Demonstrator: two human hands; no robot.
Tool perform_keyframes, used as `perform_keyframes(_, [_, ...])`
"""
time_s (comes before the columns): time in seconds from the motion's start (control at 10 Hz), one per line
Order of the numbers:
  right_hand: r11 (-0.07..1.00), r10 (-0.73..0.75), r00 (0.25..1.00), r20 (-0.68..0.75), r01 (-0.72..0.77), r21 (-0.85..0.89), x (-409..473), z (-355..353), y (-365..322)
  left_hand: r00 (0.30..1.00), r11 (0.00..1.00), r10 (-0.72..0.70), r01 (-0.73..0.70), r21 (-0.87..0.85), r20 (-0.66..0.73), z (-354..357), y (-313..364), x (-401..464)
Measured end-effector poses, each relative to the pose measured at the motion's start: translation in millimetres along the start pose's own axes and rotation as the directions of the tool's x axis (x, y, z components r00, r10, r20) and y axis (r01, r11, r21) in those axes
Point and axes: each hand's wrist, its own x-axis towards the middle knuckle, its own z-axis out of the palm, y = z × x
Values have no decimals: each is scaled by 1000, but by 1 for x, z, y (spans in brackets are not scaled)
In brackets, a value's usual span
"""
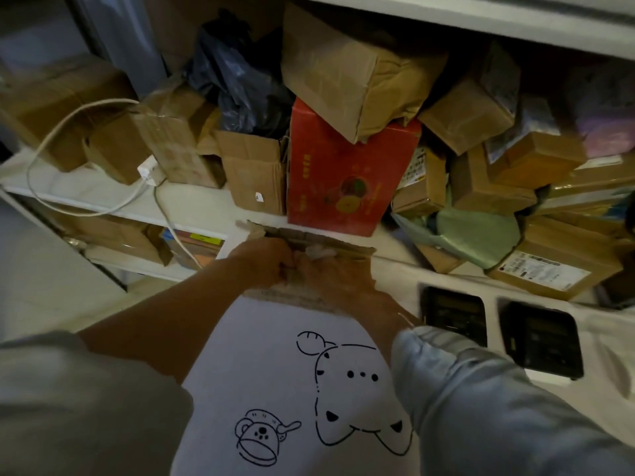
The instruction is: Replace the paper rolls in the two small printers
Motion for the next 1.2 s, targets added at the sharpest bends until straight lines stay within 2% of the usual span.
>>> perform_keyframes(0.1, [993,122,968,221,-121,-16,8,7,0,994,975,111,-108,197,-8,2,-6,4])
perform_keyframes(0.2, [991,127,944,306,-106,-85,12,15,8,974,934,220,-192,302,-62,14,-7,7])
perform_keyframes(0.3, [968,-46,985,-168,2,-252,4,19,15,967,921,224,-169,351,-124,16,-10,7])
perform_keyframes(0.4, [928,-230,842,-488,39,-370,0,14,20,859,852,339,-107,513,-383,16,-9,11])
perform_keyframes(0.5, [957,-58,981,-183,2,-291,3,11,30,895,838,343,-154,524,-285,13,-4,19])
perform_keyframes(0.6, [943,-71,987,-142,20,-332,4,14,36,949,808,286,-163,566,-135,19,-3,28])
perform_keyframes(0.7, [957,-101,978,-181,46,-286,3,10,32,945,796,274,-119,593,-179,28,-2,25])
perform_keyframes(0.8, [963,-61,977,-204,4,-270,2,1,26,957,810,230,-87,581,-176,27,6,19])
perform_keyframes(0.9, [954,-3,1000,-28,-5,-301,-9,1,30,971,783,215,-108,612,-104,29,11,12])
perform_keyframes(1.0, [937,34,997,70,-7,-350,-19,4,36,980,758,179,-84,647,-83,37,14,6])
perform_keyframes(1.1, [951,-29,998,-55,11,-310,-26,4,34,956,745,219,-34,666,-196,43,15,3])
perform_keyframes(1.2, [973,-52,982,-184,9,-232,-34,-8,29,943,796,208,-9,606,-260,37,23,-1])
